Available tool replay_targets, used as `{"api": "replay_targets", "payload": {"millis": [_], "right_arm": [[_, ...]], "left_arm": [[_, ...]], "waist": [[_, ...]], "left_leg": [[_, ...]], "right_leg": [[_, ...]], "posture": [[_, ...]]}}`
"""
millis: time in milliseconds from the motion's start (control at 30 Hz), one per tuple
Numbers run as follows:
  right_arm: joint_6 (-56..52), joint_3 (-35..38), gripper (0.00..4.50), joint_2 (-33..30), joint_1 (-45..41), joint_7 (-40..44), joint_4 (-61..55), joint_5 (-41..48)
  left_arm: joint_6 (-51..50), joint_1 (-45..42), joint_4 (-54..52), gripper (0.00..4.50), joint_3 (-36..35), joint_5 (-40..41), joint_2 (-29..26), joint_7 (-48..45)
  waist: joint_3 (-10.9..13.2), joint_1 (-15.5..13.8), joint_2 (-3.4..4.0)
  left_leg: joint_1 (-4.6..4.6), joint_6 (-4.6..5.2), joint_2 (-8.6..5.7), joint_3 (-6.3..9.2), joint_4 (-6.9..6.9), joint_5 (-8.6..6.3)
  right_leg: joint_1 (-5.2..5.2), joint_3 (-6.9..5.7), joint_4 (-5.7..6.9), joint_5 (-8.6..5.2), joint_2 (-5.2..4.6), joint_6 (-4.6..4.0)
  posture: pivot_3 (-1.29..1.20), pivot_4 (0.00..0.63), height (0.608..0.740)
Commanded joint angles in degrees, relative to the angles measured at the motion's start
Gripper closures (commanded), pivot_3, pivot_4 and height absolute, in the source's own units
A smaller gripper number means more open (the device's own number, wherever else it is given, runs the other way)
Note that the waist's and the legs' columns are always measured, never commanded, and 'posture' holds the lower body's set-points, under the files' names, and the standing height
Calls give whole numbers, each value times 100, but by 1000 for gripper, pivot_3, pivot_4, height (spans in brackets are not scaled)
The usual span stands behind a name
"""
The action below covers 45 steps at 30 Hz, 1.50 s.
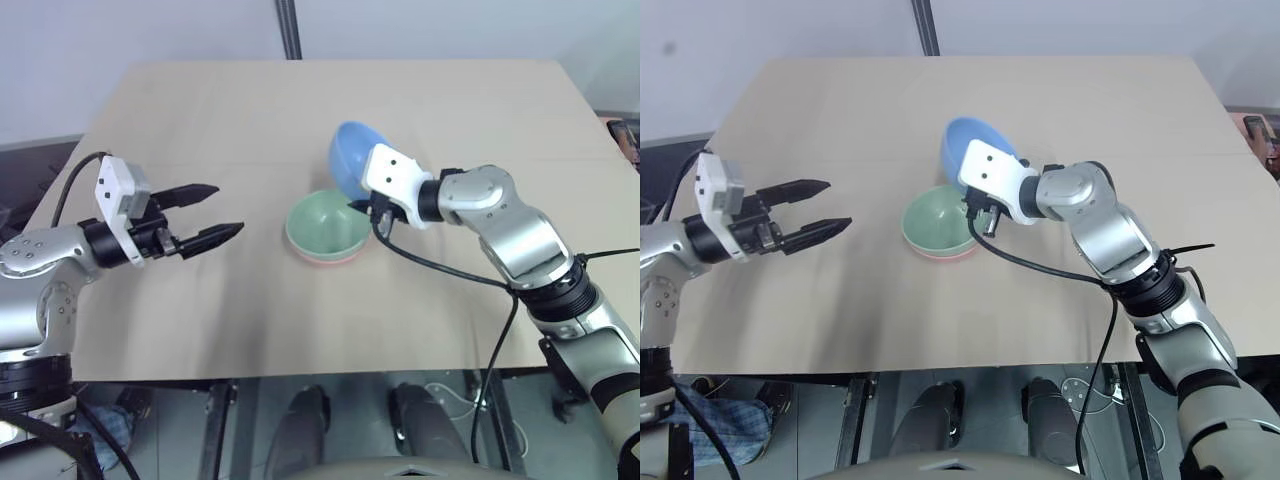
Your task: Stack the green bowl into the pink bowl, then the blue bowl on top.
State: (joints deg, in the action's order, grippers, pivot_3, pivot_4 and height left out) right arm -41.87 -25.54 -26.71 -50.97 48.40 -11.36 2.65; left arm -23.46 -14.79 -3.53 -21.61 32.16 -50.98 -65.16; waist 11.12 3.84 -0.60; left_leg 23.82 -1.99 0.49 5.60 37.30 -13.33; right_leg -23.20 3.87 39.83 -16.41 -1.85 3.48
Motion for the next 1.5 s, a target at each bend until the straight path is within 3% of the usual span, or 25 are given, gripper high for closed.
{"api": "replay_targets", "payload": {"millis": [33,267,467,667,1033,1267,1500], "right_arm": [[246,-208,4412,4,-128,244,-456,-37],[300,-491,4412,-14,-82,559,-935,-9],[48,-297,2007,69,-148,506,-1015,53],[-527,587,2007,-203,-65,598,-1004,586],[-516,2651,2007,-1830,1372,1443,-1301,2074],[526,3733,2007,-2150,2811,1842,-721,2439],[1462,3902,2007,-2252,3651,2170,-197,2364]], "left_arm": [[-8,125,-224,263,-327,157,-249,-106],[-7,360,-81,263,-393,197,-526,-404],[-41,269,-68,263,-259,231,-500,-462],[-133,313,-381,263,-200,316,-303,-215],[-1035,1017,-1719,263,-454,883,-12,707],[-1270,1284,-2109,263,-525,1121,155,1104],[-1067,1404,-2020,263,-515,922,78,1104]], "waist": [[0,5,0],[0,5,1],[0,2,0],[0,-17,-1],[2,-25,-3],[-1,-75,-7],[1,-109,-4]], "left_leg": [[0,0,0,0,0,0],[0,0,1,-1,-2,0],[0,0,1,0,-1,0],[0,0,1,0,-1,0],[-8,2,7,-7,-7,-1],[-8,2,2,-12,0,-1],[-13,2,4,-21,1,-1]], "right_leg": [[0,0,0,0,0,0],[0,0,-2,0,0,0],[0,-1,0,0,0,0],[0,-1,-1,0,-1,0],[3,4,0,0,2,0],[12,6,-7,0,-5,0],[13,15,-3,0,-1,1]], "posture": [[0,150,740],[0,150,740],[0,150,740],[0,150,740],[0,150,740],[0,150,740],[0,150,740]]}}
